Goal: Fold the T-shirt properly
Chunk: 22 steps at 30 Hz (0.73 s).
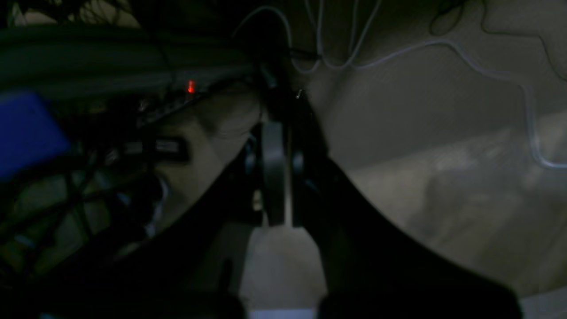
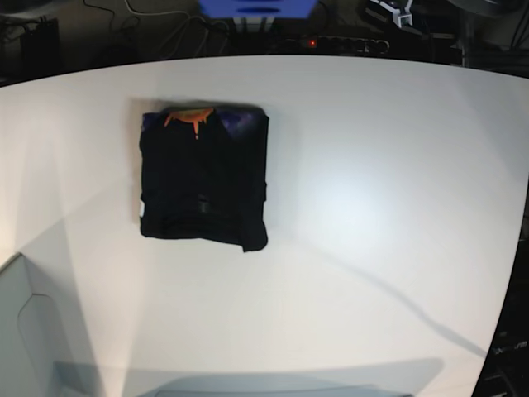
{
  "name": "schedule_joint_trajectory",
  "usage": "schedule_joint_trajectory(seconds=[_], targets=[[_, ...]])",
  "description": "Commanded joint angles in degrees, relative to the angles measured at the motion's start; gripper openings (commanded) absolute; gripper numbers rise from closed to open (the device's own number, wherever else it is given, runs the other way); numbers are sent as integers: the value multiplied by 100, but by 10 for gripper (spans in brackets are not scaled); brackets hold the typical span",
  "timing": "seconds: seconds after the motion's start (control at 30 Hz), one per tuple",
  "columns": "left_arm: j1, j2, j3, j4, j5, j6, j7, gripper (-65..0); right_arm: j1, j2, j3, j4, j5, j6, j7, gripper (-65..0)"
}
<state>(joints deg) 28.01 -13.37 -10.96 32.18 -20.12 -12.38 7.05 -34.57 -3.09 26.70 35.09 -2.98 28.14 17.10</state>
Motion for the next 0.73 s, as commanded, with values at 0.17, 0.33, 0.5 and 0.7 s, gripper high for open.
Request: schedule_joint_trajectory(seconds=[0.17,0.33,0.5,0.7], targets=[[-669,145,890,-700,-14,-6,-841,-650,1202,393,-415,-2582,-699,-462,1028,-644],[-1539,356,1575,-1781,-14,3,-911,-650,1764,437,-986,-3092,-1201,-1236,905,-644],[-1935,515,1918,-2089,-14,65,-876,-650,2222,437,-1470,-3083,-1359,-1825,-203,-644],[-1997,655,2050,-2080,-32,935,-876,-650,2538,393,-1830,-3083,-1359,-1860,-897,-644]])
